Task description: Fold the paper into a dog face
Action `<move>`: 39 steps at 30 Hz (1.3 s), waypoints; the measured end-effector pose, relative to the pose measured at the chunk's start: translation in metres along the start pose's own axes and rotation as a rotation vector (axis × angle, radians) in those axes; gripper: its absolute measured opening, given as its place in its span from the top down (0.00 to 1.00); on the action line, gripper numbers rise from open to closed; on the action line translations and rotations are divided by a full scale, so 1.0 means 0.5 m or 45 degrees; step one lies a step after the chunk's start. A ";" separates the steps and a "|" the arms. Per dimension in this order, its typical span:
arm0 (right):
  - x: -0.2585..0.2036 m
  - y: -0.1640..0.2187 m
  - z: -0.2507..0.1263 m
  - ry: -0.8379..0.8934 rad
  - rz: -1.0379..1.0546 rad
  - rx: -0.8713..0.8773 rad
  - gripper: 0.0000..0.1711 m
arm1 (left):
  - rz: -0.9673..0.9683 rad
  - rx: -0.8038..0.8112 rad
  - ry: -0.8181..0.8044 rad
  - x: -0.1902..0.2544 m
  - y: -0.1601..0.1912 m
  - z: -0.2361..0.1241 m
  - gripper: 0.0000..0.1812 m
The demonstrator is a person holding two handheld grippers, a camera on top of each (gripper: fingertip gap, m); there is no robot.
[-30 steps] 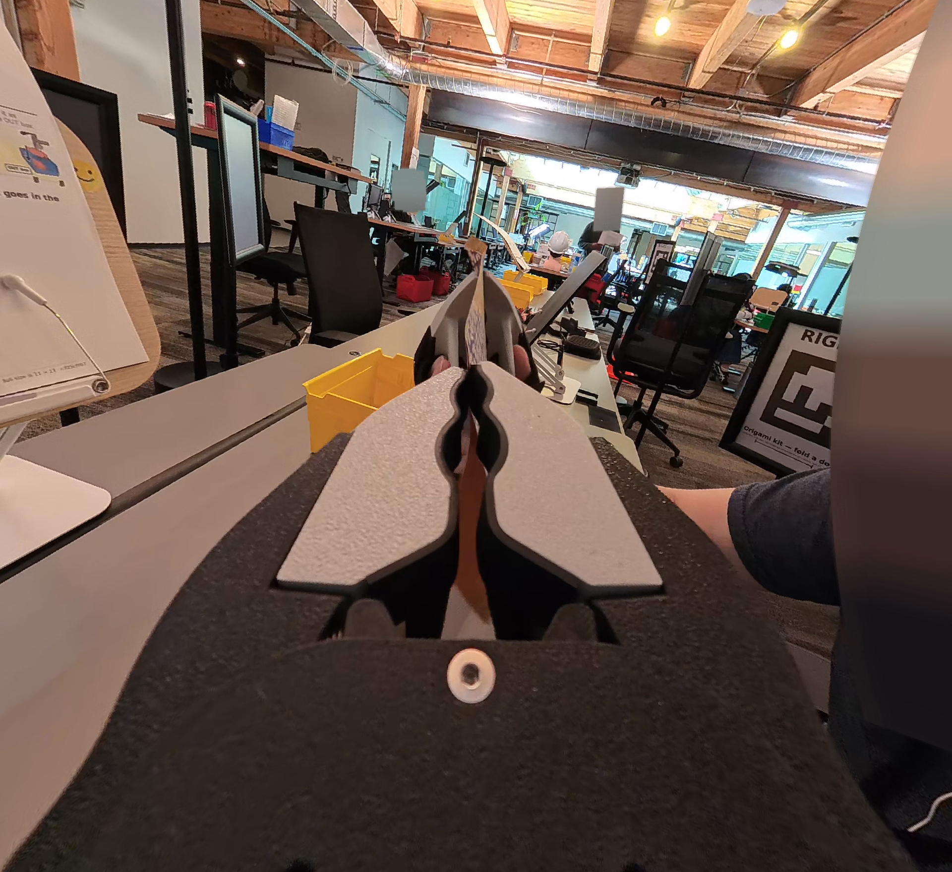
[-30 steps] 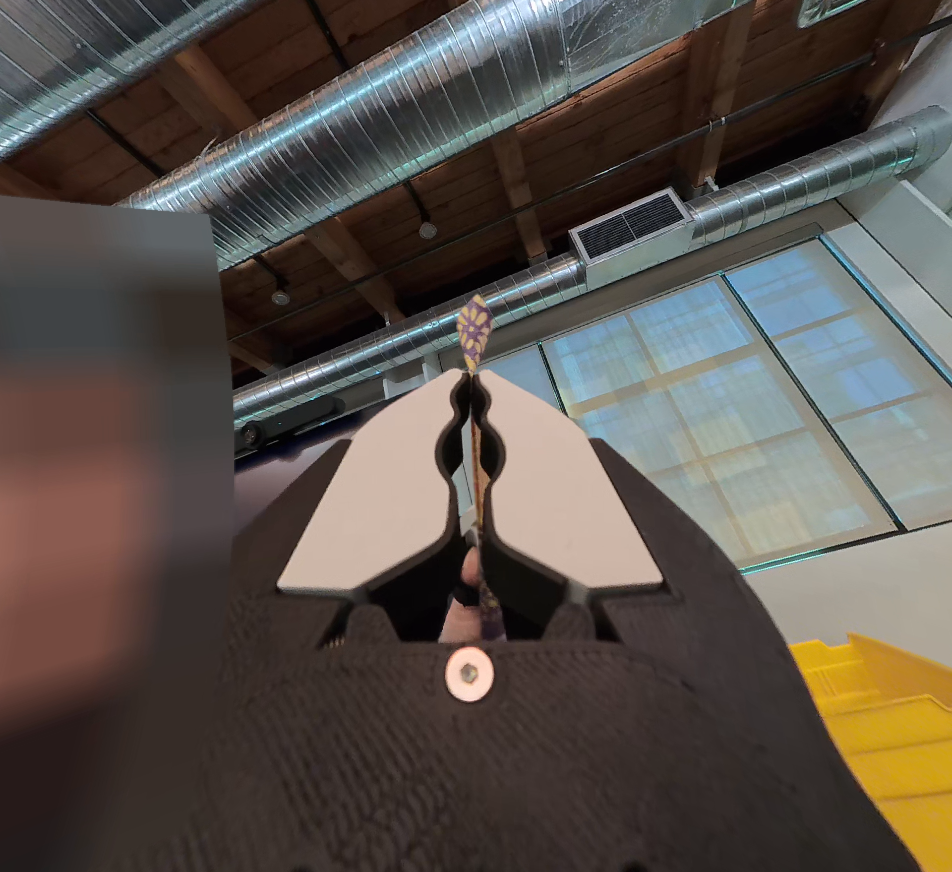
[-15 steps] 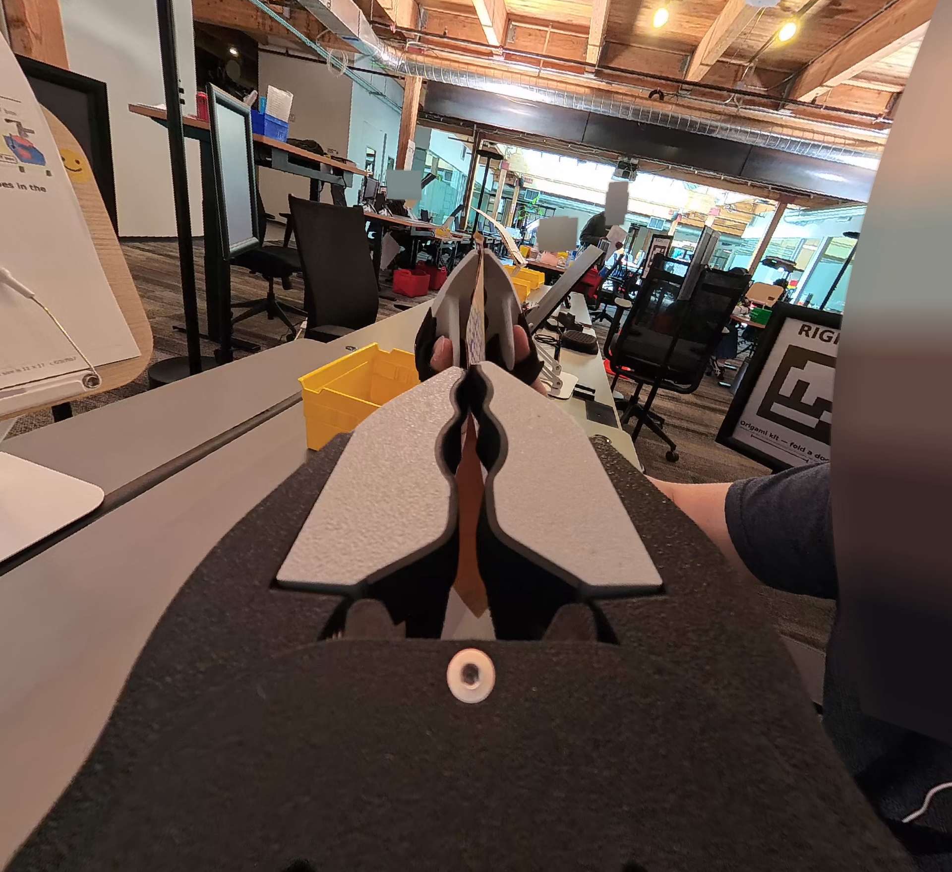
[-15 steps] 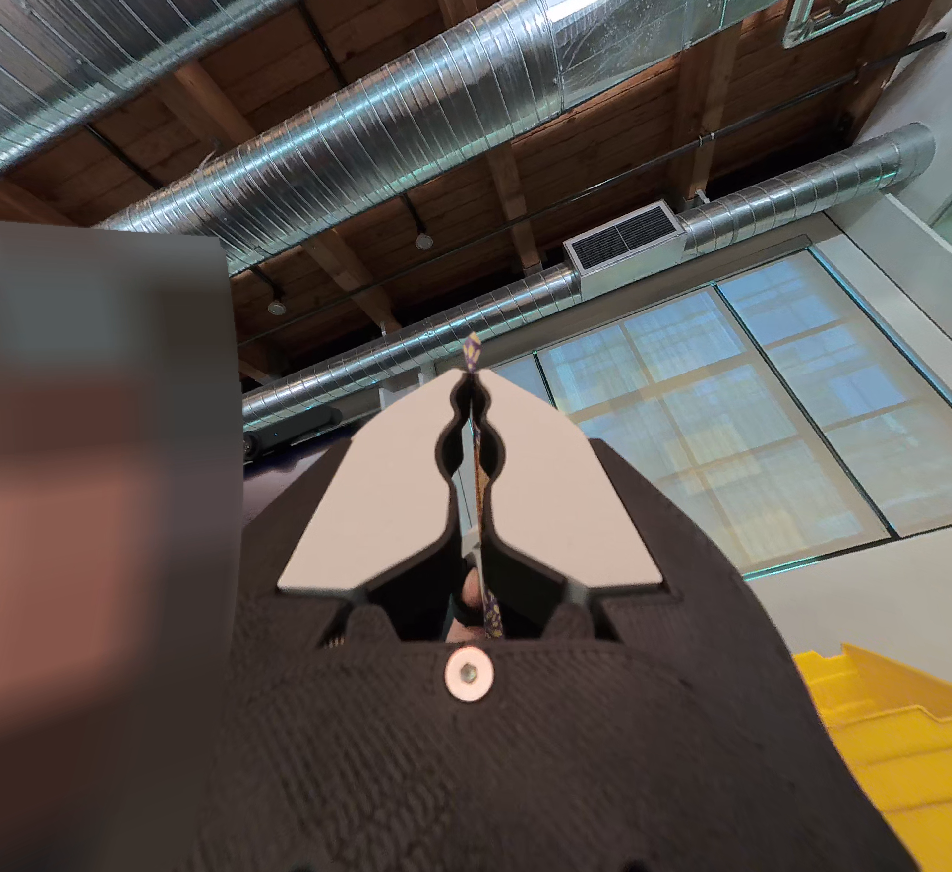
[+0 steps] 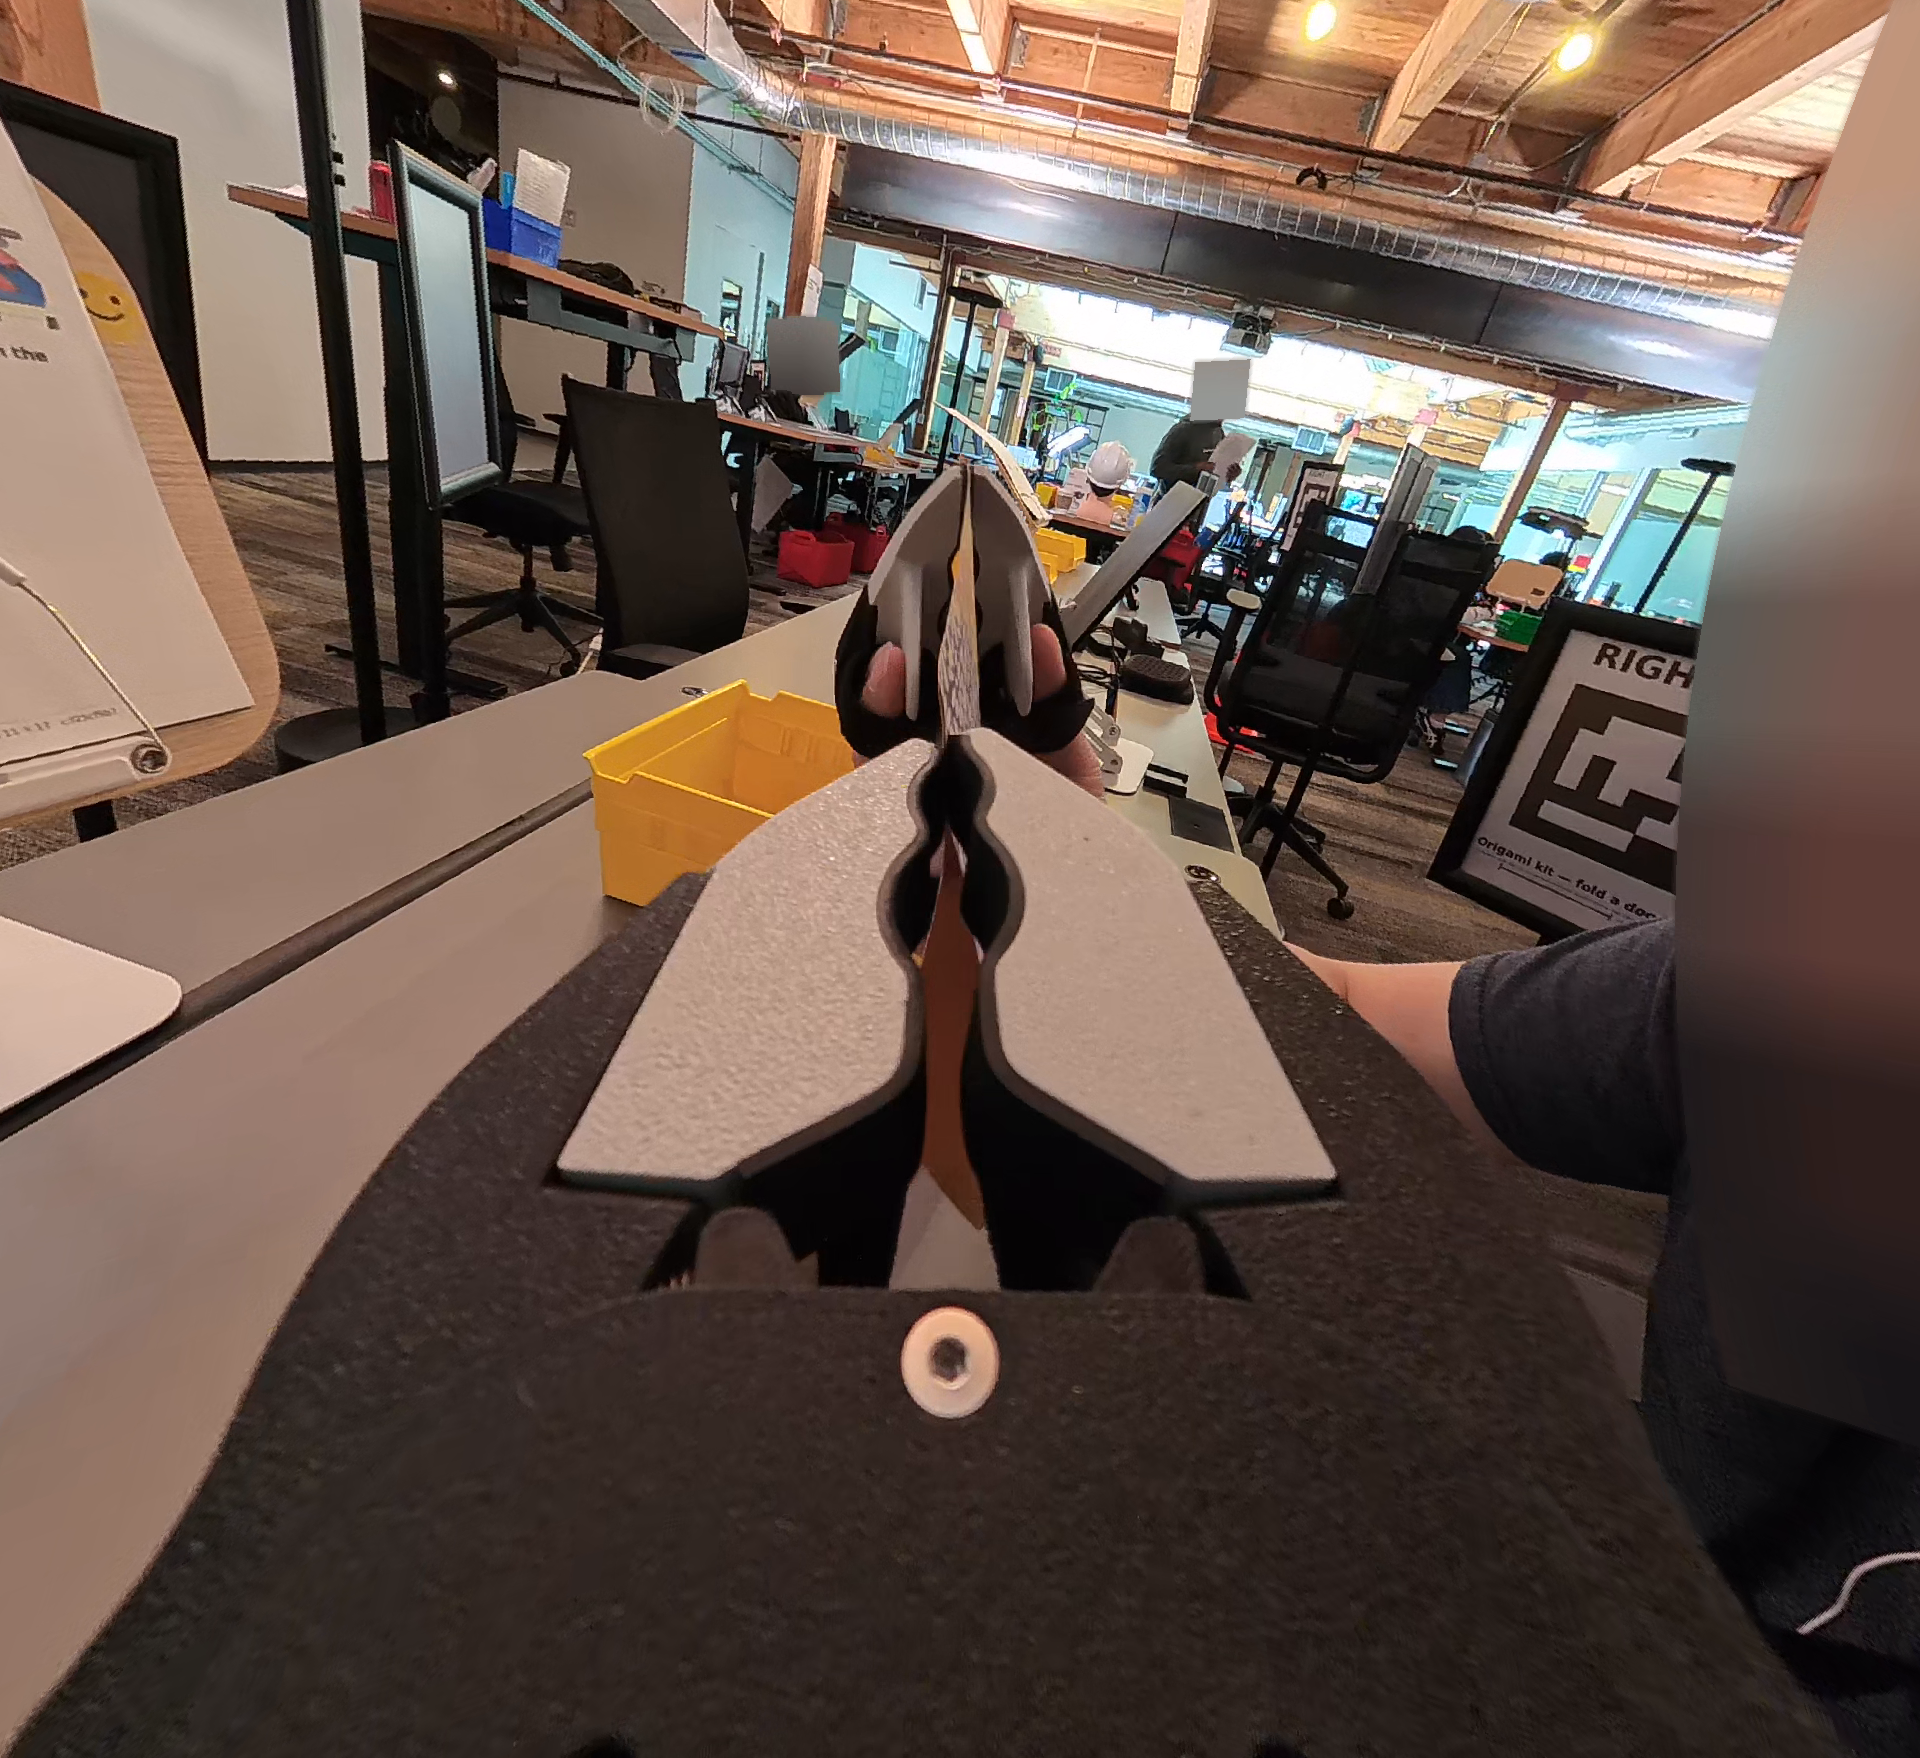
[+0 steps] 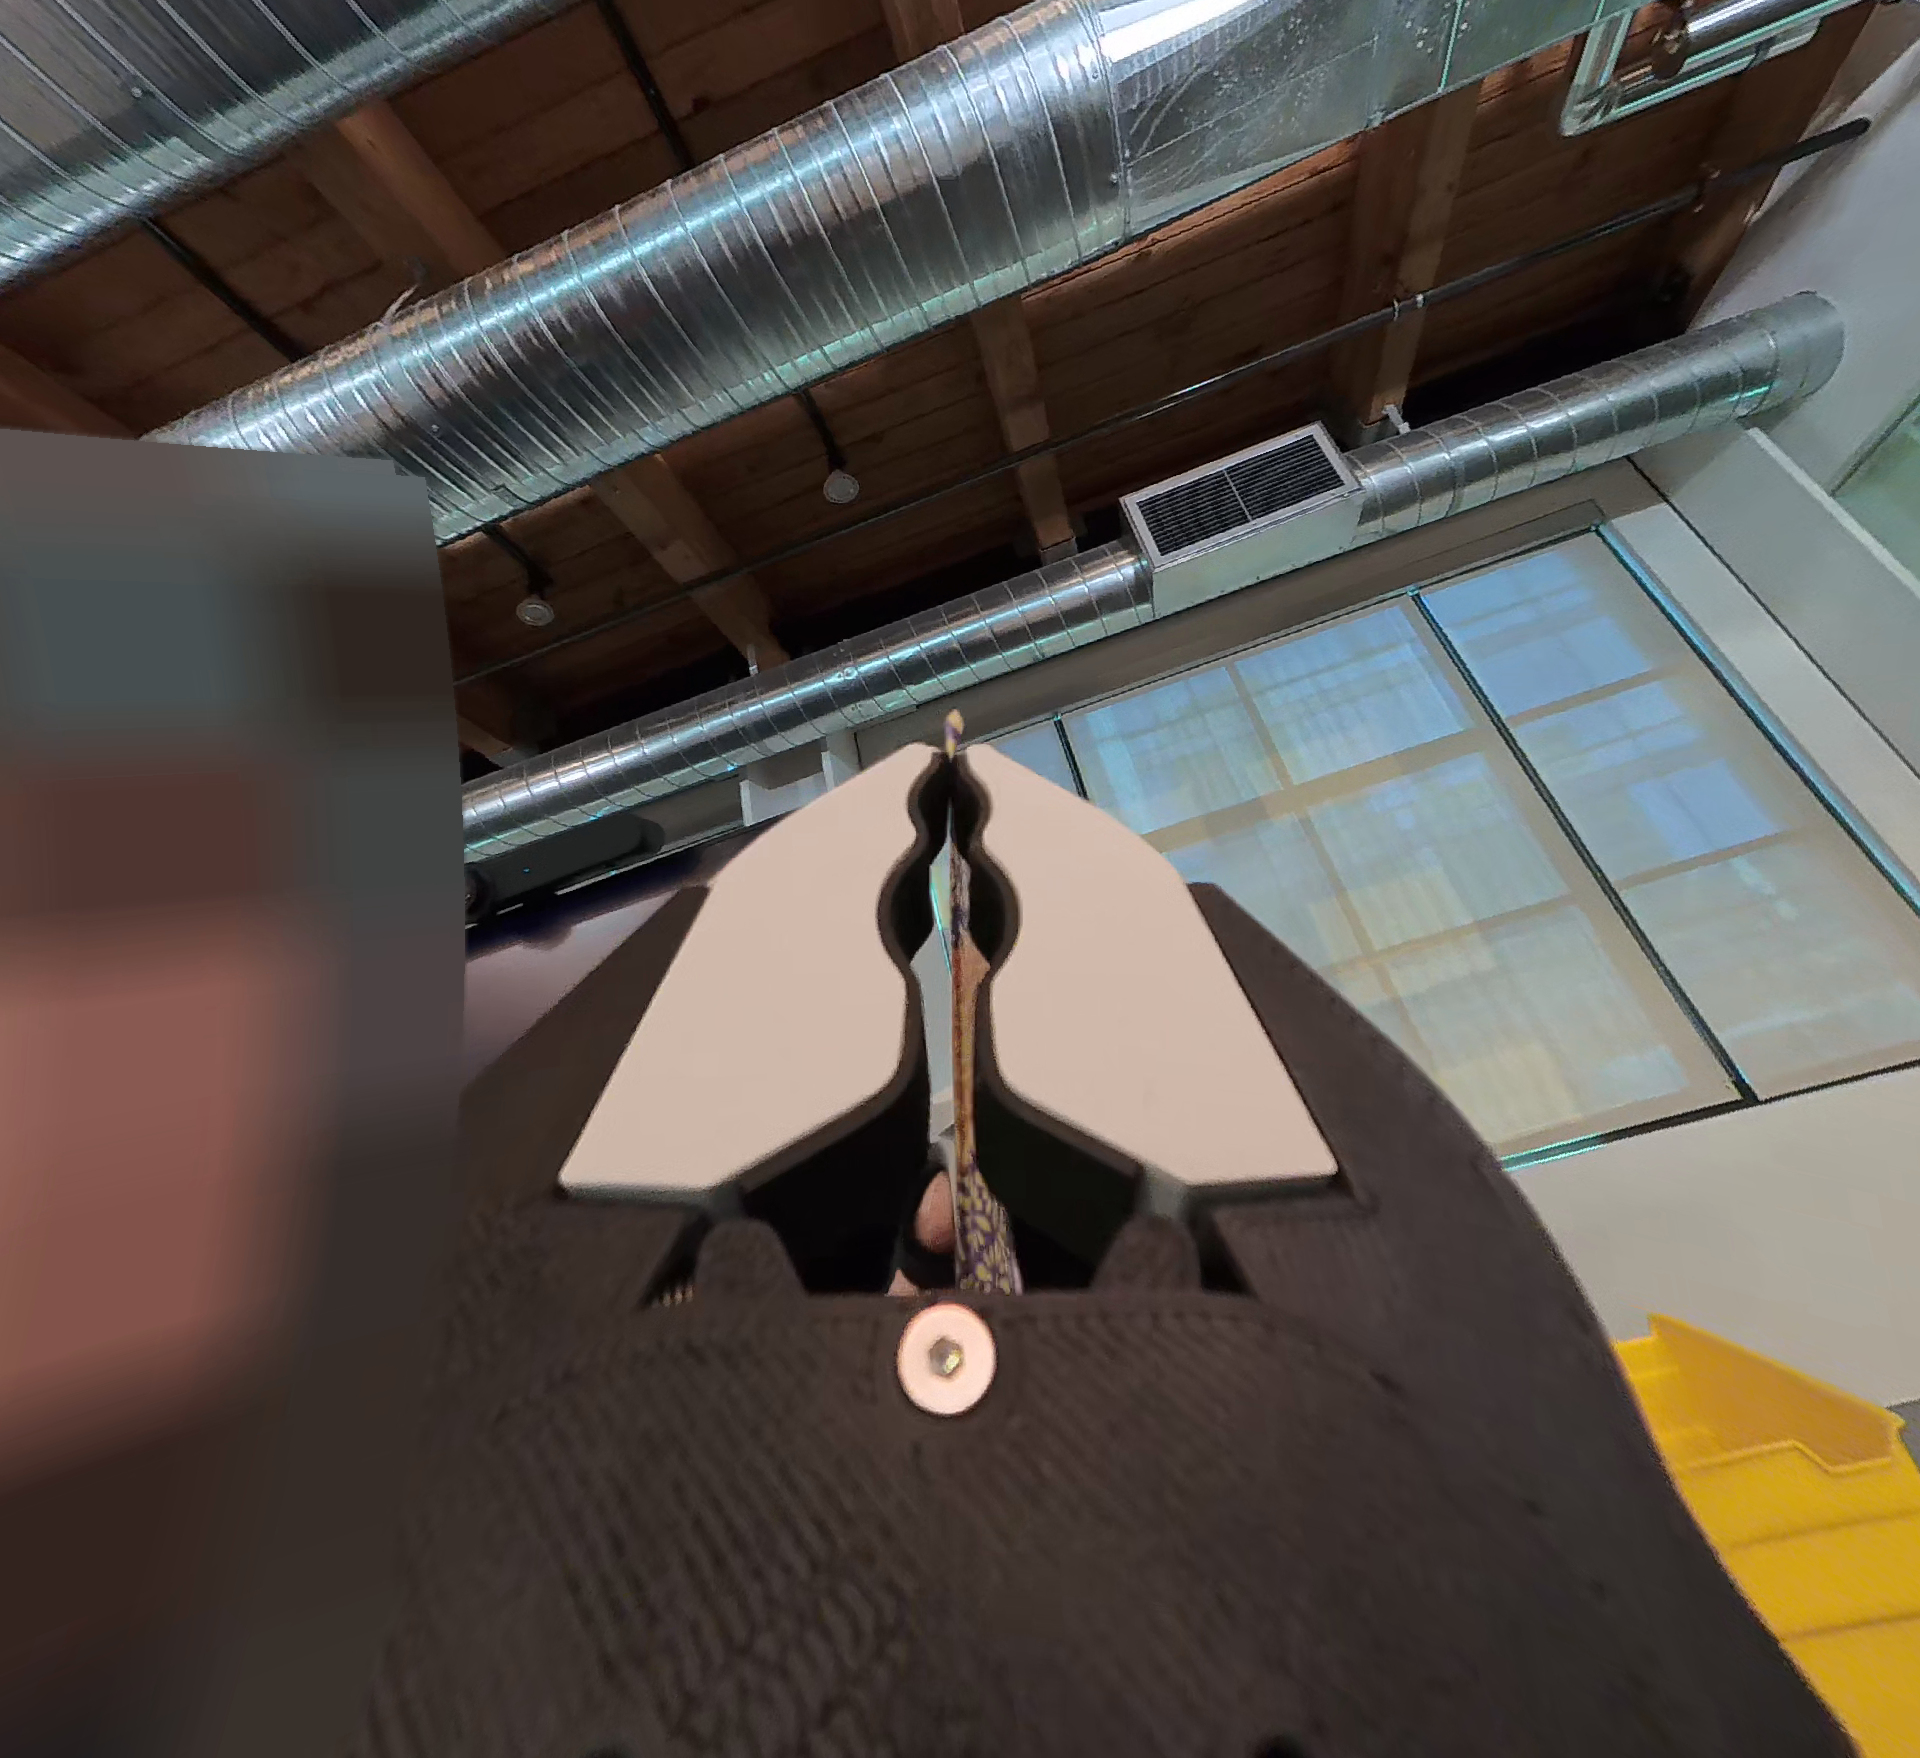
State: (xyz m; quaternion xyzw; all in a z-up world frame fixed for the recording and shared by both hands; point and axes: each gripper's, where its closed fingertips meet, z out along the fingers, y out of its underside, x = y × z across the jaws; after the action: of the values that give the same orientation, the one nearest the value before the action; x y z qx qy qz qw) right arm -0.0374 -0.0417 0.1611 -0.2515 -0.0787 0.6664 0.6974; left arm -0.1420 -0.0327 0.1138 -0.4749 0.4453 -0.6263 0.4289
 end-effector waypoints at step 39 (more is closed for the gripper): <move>0.039 -0.009 0.000 0.130 -0.058 -0.132 0.83 | -0.025 0.072 -0.005 -0.003 -0.027 -0.018 1.00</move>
State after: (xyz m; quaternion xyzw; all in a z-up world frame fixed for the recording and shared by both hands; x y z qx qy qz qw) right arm -0.0315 -0.0226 0.1588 -0.3190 -0.0830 0.6318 0.7016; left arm -0.1521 -0.0267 0.1252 -0.4682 0.4218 -0.6418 0.4370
